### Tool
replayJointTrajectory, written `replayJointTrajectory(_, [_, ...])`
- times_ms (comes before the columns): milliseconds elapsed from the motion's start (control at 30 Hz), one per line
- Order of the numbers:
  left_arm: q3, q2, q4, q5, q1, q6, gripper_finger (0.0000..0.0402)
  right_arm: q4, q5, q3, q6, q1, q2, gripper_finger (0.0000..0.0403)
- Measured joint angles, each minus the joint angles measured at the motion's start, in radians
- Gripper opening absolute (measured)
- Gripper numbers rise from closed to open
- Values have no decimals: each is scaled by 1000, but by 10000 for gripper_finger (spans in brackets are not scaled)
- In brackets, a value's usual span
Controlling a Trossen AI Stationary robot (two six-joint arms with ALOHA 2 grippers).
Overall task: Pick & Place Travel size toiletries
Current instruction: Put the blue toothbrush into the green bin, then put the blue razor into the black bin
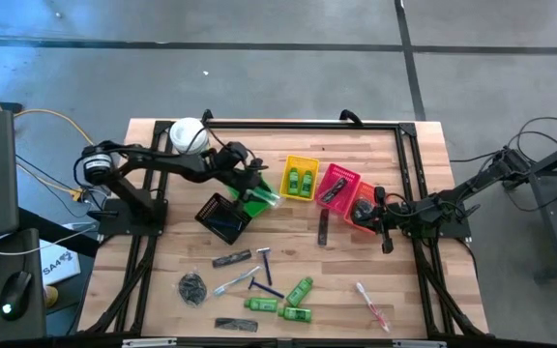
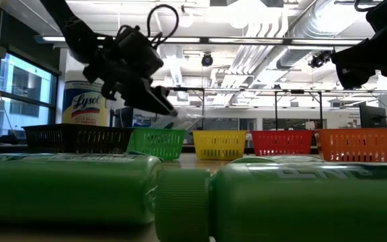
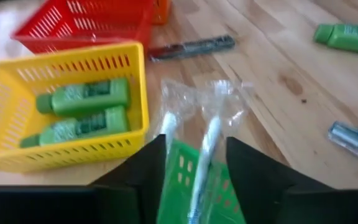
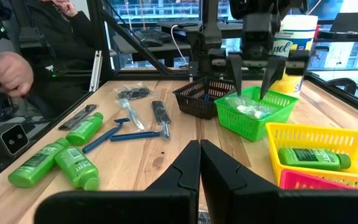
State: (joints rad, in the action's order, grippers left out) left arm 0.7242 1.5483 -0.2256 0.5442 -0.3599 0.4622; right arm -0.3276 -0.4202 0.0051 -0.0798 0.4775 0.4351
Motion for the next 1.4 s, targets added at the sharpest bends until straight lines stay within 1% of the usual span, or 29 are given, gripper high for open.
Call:
replayJointTrajectory(133, [0, -70, 36, -29, 0, 2, 216, 2, 0, 0, -4, 0, 0, 3])
replayJointTrajectory(200, [0, -125, 64, -31, 0, 0, 230, 2, 0, 0, -4, 0, 0, 3])
replayJointTrajectory(300, [2, -228, 130, -80, 8, -85, 236, 2, 0, 0, -4, 0, 0, 3])
replayJointTrajectory(400, [25, -346, 238, -150, 15, -183, 225, 4, 0, 0, -4, 0, 0, 3])
replayJointTrajectory(500, [45, -457, 336, -197, 36, -225, 200, 4, 0, 0, -4, 0, 0, 3])
replayJointTrajectory(600, [57, -565, 418, -251, 85, -249, 162, 2, 1, 0, -4, 0, 0, 3])
replayJointTrajectory(700, [66, -659, 496, -365, 153, -303, 104, 2, 0, 0, -6, 0, 0, 3])
replayJointTrajectory(800, [67, -741, 575, -486, 232, -333, 29, 2, 0, 0, -6, 0, 0, 3])
replayJointTrajectory(833, [67, -767, 596, -509, 256, -341, 15, 2, 0, 0, -6, 0, 0, 3])
replayJointTrajectory(867, [65, -792, 611, -528, 278, -353, 11, 2, 0, 0, -6, 0, 0, 3])
replayJointTrajectory(1000, [2, -897, 584, -564, 359, -367, 4, 2, 0, 0, -7, 0, 0, 3])
replayJointTrajectory(1167, [-159, -1021, 429, -596, 429, -417, 1, 2, 1, 0, -14, 0, 2, 3])
replayJointTrajectory(1267, [-254, -1063, 357, -606, 469, -417, 1, 2, 1, 0, -14, 0, 10, 3])
replayJointTrajectory(1400, [-356, -1084, 282, -646, 509, -432, 0, 2, 1, 0, -29, 0, 21, 3])
